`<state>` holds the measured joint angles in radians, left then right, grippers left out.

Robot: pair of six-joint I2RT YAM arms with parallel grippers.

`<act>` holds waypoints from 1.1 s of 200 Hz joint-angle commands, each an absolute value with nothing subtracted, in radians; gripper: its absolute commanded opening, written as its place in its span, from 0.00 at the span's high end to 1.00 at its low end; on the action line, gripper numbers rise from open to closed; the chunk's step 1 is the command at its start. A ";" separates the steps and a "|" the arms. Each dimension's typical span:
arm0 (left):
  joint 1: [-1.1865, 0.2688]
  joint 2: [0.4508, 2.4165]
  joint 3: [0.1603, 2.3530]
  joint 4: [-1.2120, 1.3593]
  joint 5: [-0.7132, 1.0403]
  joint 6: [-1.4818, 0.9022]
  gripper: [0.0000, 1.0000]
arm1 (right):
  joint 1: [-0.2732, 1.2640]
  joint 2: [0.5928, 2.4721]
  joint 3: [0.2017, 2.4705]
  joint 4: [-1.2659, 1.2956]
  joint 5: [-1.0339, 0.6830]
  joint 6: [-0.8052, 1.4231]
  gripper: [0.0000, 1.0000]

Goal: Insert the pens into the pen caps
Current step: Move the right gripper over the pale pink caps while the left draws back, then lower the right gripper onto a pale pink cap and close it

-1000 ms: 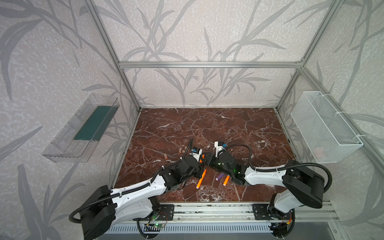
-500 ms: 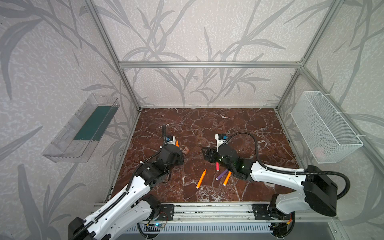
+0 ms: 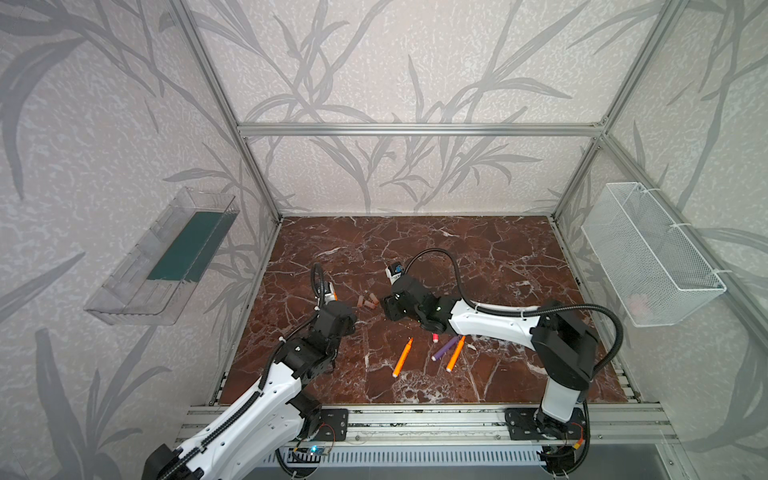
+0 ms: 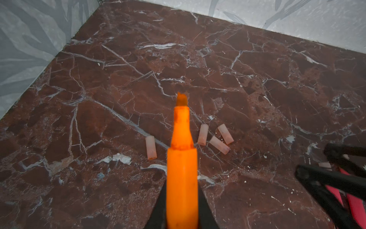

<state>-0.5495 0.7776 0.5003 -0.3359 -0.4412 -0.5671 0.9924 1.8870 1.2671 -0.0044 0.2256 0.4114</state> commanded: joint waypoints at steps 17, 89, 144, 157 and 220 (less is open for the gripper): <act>-0.532 0.764 0.514 -0.274 -0.467 -0.579 1.00 | 0.975 2.098 1.517 -0.176 0.224 0.302 0.43; -0.520 0.673 0.511 -0.322 -0.504 -0.569 1.00 | 0.937 2.339 1.831 -0.339 0.193 0.265 0.50; -0.519 0.694 0.515 -0.316 -0.491 -0.572 1.00 | 0.934 2.395 1.894 -0.381 0.177 0.258 0.56; -0.519 0.697 0.516 -0.314 -0.491 -0.571 1.00 | 0.934 2.405 1.904 -0.388 0.173 0.261 0.58; -0.519 0.698 0.514 -0.311 -0.485 -0.571 1.00 | 0.934 2.425 1.919 -0.417 0.178 0.284 0.61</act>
